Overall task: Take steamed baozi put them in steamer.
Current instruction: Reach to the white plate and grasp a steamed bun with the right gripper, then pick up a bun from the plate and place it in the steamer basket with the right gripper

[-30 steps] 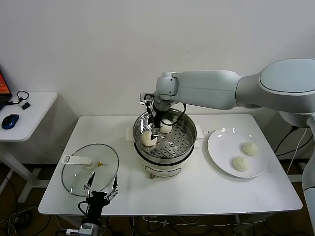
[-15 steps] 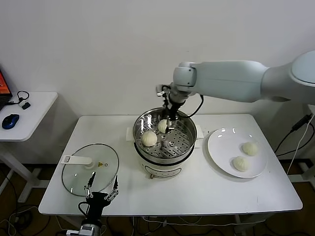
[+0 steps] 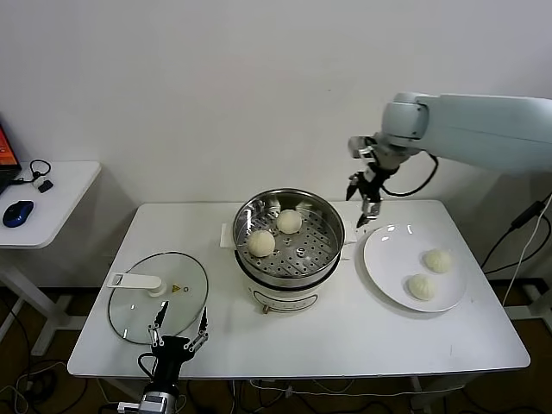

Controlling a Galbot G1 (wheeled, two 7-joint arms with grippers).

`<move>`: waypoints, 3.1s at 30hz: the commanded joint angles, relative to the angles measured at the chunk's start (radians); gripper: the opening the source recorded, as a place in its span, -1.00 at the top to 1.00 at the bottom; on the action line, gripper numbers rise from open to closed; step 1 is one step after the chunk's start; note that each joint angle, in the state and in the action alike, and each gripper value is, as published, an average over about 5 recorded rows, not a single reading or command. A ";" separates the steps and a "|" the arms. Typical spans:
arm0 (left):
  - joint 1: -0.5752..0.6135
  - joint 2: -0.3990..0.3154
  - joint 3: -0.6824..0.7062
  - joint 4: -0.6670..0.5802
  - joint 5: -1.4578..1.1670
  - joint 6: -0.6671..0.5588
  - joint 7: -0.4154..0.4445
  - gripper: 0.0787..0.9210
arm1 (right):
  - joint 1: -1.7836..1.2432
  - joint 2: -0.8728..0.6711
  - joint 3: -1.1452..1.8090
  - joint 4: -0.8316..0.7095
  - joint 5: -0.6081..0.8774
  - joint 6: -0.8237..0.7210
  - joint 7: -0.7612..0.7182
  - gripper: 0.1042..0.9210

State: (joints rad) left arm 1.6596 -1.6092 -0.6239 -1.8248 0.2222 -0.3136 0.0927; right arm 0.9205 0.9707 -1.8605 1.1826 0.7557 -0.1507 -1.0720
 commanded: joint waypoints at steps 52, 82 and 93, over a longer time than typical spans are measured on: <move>0.003 -0.023 -0.023 0.022 0.000 -0.014 -0.007 -0.77 | -0.577 -0.279 0.356 -0.183 -0.476 0.163 0.028 -0.76; 0.007 -0.019 -0.019 0.016 0.007 -0.016 -0.010 -0.77 | -0.549 -0.282 0.370 -0.177 -0.495 0.169 0.033 -0.11; 0.005 -0.018 -0.012 0.023 0.013 -0.015 -0.011 -0.77 | -0.196 -0.239 0.144 -0.082 -0.316 0.198 -0.038 -0.12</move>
State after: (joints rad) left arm 1.6650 -1.6092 -0.6381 -1.8049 0.2324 -0.3294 0.0822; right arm 0.4645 0.7013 -1.5551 1.0408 0.3162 0.0351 -1.0702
